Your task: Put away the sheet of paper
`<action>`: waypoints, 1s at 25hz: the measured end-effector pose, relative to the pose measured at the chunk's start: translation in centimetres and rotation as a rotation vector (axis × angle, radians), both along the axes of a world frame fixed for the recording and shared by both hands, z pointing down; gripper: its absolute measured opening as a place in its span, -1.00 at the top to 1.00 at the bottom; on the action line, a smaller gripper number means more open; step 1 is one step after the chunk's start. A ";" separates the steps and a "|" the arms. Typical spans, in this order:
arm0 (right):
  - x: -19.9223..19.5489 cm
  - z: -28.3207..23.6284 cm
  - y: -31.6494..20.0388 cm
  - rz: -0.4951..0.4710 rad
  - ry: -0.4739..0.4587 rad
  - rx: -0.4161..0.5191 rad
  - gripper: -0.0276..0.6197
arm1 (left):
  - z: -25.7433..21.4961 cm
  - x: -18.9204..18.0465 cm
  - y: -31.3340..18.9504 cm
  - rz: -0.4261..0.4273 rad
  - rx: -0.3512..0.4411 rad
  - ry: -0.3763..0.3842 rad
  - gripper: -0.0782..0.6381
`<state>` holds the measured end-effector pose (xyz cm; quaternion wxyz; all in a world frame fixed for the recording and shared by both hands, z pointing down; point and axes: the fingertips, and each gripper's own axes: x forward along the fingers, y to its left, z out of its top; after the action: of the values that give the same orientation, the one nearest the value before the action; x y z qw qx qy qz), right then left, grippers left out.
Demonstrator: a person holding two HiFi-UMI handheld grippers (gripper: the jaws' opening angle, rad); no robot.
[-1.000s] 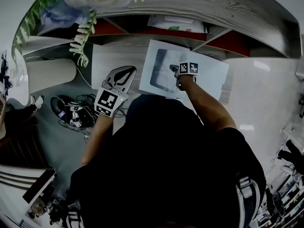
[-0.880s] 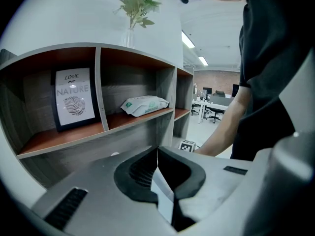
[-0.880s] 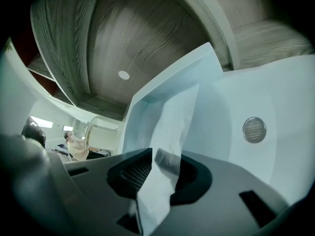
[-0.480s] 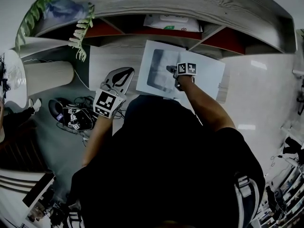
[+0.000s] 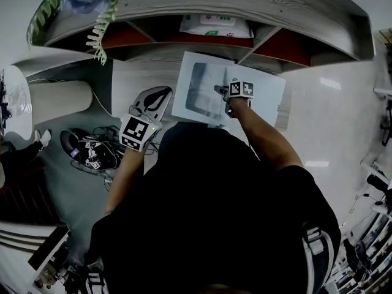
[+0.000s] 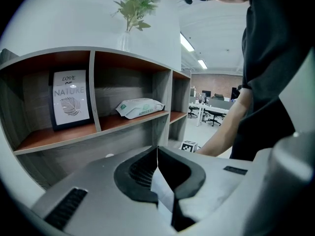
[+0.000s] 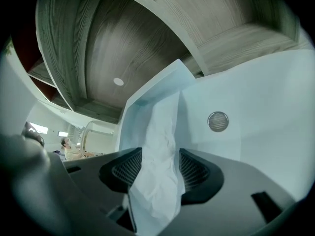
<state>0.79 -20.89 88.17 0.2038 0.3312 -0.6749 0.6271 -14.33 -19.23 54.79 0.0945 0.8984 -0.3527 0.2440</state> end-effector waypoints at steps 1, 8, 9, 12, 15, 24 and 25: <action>0.1 -0.1 0.2 -0.004 0.000 0.000 0.20 | 0.0 0.1 0.1 0.001 0.001 0.000 0.72; 1.4 -0.6 1.6 -0.014 0.002 -0.001 0.19 | -0.2 1.1 0.9 0.014 0.007 0.004 0.72; 1.6 -0.6 1.8 -0.014 0.003 -0.003 0.19 | -0.2 1.2 1.0 0.014 0.007 0.004 0.72; 2.1 -0.7 2.3 -0.017 -0.003 -0.002 0.19 | -0.2 1.4 1.2 0.014 0.007 0.006 0.72; 2.2 -1.0 3.1 -0.064 0.004 0.018 0.19 | -0.1 1.8 1.6 0.021 0.009 0.009 0.72; 2.9 -3.4 4.6 -0.103 -0.010 0.086 0.19 | -0.7 3.1 2.8 0.044 0.028 0.016 0.72; 3.2 -3.7 4.6 -0.100 -0.005 0.098 0.19 | -0.8 3.3 2.9 0.047 0.031 0.017 0.72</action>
<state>4.01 -16.29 84.48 0.2165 0.3052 -0.7210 0.5832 -11.06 -16.29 53.95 0.0779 0.9099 -0.3342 0.2328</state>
